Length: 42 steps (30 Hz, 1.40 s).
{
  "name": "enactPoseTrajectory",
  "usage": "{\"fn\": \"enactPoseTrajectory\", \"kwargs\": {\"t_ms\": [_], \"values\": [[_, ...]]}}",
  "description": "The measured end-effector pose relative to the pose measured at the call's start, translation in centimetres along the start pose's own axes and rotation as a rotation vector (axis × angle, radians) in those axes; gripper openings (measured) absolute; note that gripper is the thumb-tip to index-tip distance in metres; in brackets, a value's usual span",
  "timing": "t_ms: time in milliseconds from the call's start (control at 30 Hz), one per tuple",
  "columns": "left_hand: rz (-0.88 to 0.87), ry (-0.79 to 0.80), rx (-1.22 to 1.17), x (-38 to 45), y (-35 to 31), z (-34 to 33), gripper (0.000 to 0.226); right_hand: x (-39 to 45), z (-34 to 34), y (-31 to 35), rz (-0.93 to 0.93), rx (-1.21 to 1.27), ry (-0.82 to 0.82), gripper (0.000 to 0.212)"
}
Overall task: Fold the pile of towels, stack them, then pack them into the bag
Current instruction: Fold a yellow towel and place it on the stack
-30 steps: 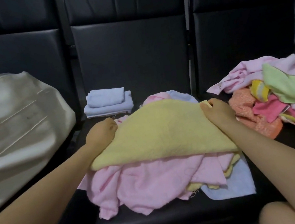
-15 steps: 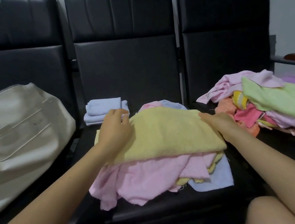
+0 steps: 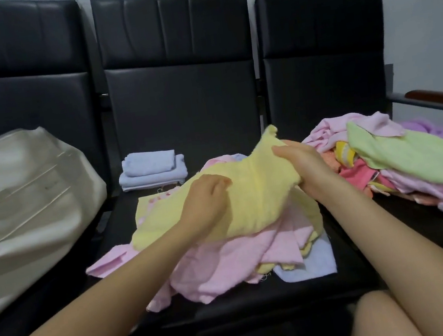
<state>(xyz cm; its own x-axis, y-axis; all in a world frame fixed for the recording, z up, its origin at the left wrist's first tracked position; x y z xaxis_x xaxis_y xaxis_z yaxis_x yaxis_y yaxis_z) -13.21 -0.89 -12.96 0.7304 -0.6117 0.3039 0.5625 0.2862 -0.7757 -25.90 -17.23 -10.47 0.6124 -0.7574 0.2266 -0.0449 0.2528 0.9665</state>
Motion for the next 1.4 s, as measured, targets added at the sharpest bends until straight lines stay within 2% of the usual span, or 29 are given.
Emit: {"fn": "enactPoseTrajectory", "kwargs": {"t_ms": [33,100,133,200,267,400,500,600,667,733,800,867,933,1033,1067,1167,1300,1400], "values": [[0.133,-0.018,-0.179,0.3,1.1,0.8,0.033,-0.4,-1.4,1.1,0.041,-0.074,0.04,0.026],[0.416,0.042,-0.52,0.4,3.3,0.8,0.032,-1.3,-4.8,1.7,0.092,-0.094,0.219,0.024],[0.505,0.089,-0.619,0.3,3.9,0.5,0.032,-2.1,-6.5,1.4,0.079,-0.06,0.316,0.023],[0.537,0.151,-0.66,0.0,3.9,0.1,0.029,-2.9,-7.9,0.4,0.108,-0.033,0.398,0.021],[0.47,0.163,-0.583,-0.3,3.1,0.2,0.028,-2.1,-7.3,0.0,0.239,-0.114,0.305,0.023],[0.309,0.119,-0.32,-0.4,1.3,0.1,0.059,-1.1,-5.7,0.3,0.472,-0.431,0.15,0.022],[0.139,0.023,-0.103,-0.3,-0.2,0.7,0.055,-0.8,-6.1,-0.3,0.52,-0.564,0.168,0.033],[0.091,-0.089,-0.023,-0.5,0.0,1.9,0.048,-0.9,-7.4,-1.0,0.518,-0.616,0.235,0.038],[0.031,-0.112,0.201,-0.5,0.7,1.8,0.048,-1.1,-8.6,-1.3,0.535,-0.671,0.284,0.042],[0.075,-0.047,0.437,-0.1,2.7,1.0,0.049,-1.3,-9.7,-2.1,0.53,-0.72,0.354,0.045],[0.187,0.059,0.491,0.1,4.8,0.3,0.05,-1.5,-10.4,-3.0,0.5,-0.74,0.393,0.047],[0.208,0.099,0.482,0.3,5.4,-0.1,0.051,-1.5,-10.2,-2.9,0.497,-0.706,0.358,0.048],[0.188,0.1,0.482,0.3,5.2,-0.2,0.051,-1.6,-9.1,-2.3,0.473,-0.62,0.253,0.053],[0.164,0.086,0.375,0.7,4.9,0.2,0.048,-1.6,-6.5,-2.0,0.264,-0.429,0.077,0.057],[0.155,0.076,0.312,0.8,4.7,0.6,0.045,-1.6,-6.1,-2.5,0.157,-0.342,0.085,0.051],[0.133,-0.03,0.111,0.6,3.8,2.8,0.035,-2.3,-6.6,-4.1,-0.097,-0.115,0.243,0.034],[0.344,-0.14,-0.228,0.2,5.0,6.0,0.023,-2.0,-6.7,-2.8,-0.083,0.075,0.215,0.02],[0.53,-0.097,-0.527,-0.1,6.4,6.9,0.026,-2.3,-7.9,-0.6,-0.028,0.111,0.187,0.018]]}}
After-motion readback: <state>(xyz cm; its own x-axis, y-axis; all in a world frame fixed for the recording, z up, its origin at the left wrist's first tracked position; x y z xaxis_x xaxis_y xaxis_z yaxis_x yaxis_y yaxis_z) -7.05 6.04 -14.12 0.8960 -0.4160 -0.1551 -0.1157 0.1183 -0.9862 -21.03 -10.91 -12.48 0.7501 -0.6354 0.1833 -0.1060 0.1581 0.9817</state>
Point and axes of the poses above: each hand's wrist, its own x-axis towards the middle knuckle, its own z-axis out of the back of the hand, y = z × x, the point moved 9 cm from there along x, towards the middle knuckle, and after that the axes turned 10 degrees about z, right-handed, at the moved point
